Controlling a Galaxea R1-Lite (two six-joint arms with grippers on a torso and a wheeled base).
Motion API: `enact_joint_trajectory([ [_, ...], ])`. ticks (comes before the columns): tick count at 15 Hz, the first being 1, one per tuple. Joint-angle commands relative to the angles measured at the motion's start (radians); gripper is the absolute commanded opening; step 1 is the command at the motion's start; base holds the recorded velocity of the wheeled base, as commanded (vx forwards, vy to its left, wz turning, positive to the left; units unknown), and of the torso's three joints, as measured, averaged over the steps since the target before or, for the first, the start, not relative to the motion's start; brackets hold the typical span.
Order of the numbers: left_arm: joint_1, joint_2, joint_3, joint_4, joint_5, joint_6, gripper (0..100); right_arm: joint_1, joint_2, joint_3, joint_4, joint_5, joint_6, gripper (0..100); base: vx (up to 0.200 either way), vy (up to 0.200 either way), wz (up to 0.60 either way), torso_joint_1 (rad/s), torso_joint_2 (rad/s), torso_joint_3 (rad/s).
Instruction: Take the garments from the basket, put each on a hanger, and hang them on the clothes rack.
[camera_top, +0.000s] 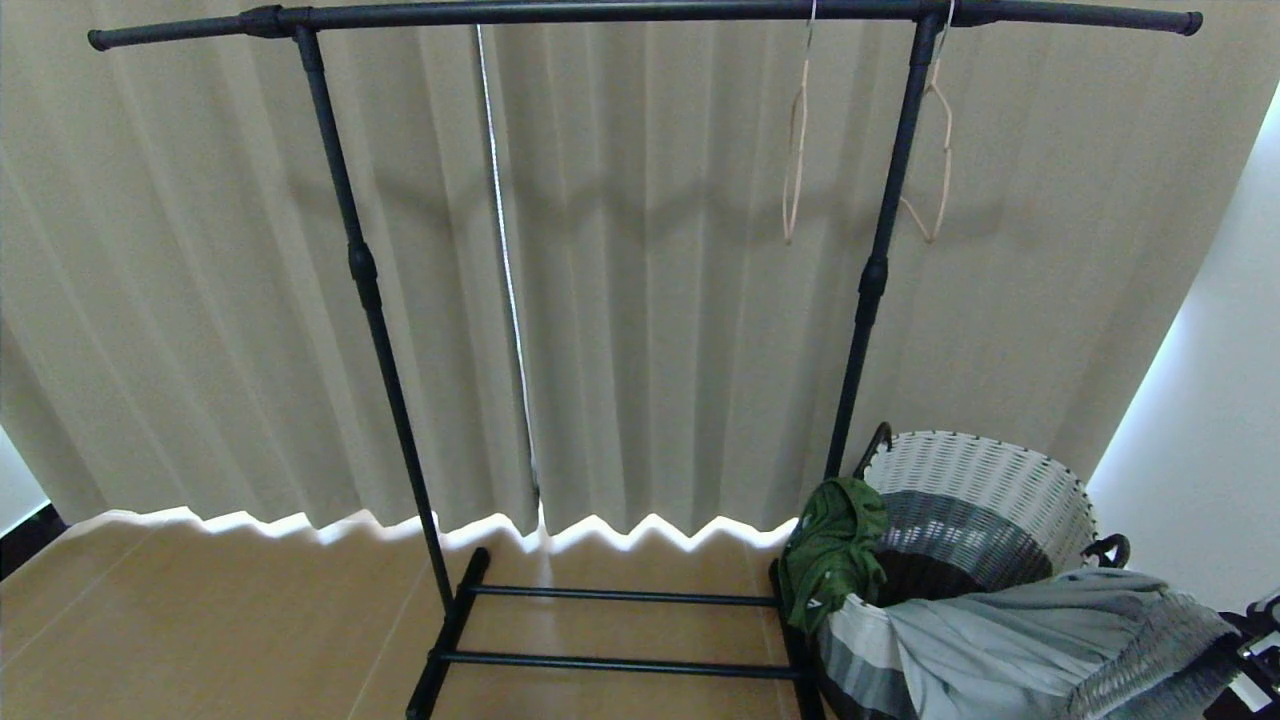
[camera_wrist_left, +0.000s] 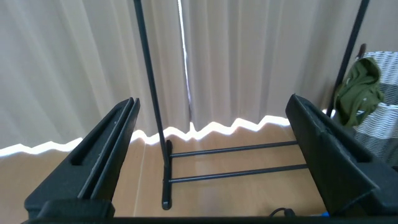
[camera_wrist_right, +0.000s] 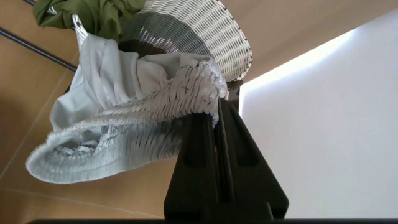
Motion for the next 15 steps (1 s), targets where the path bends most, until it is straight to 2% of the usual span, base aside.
enact_joint_trajectory([
  [1, 0.000, 0.000, 0.000, 0.000, 0.000, 0.000, 100, 0.001, 0.002, -0.001, 0.000, 0.001, -0.001, 0, 0.000, 0.000, 0.00, 0.000, 0.00, 0.000],
  [9, 0.000, 0.000, 0.000, 0.000, 0.002, 0.000, 100, 0.054, 0.006, -0.002, 0.000, 0.008, 0.003, 0, 0.000, 0.000, 0.00, 0.000, 0.00, 0.000],
  [12, 0.000, 0.000, 0.000, 0.000, 0.003, -0.002, 100, 0.054, 0.002, 0.010, -0.002, 0.073, 0.006, 0, 0.000, 0.000, 0.00, 0.000, 0.00, 0.000],
  [15, 0.000, 0.000, 0.000, 0.000, 0.003, -0.002, 100, 0.054, -0.002, 0.027, -0.003, 0.076, 0.006, 0, 0.000, 0.200, 0.00, 0.002, 0.00, 0.001],
])
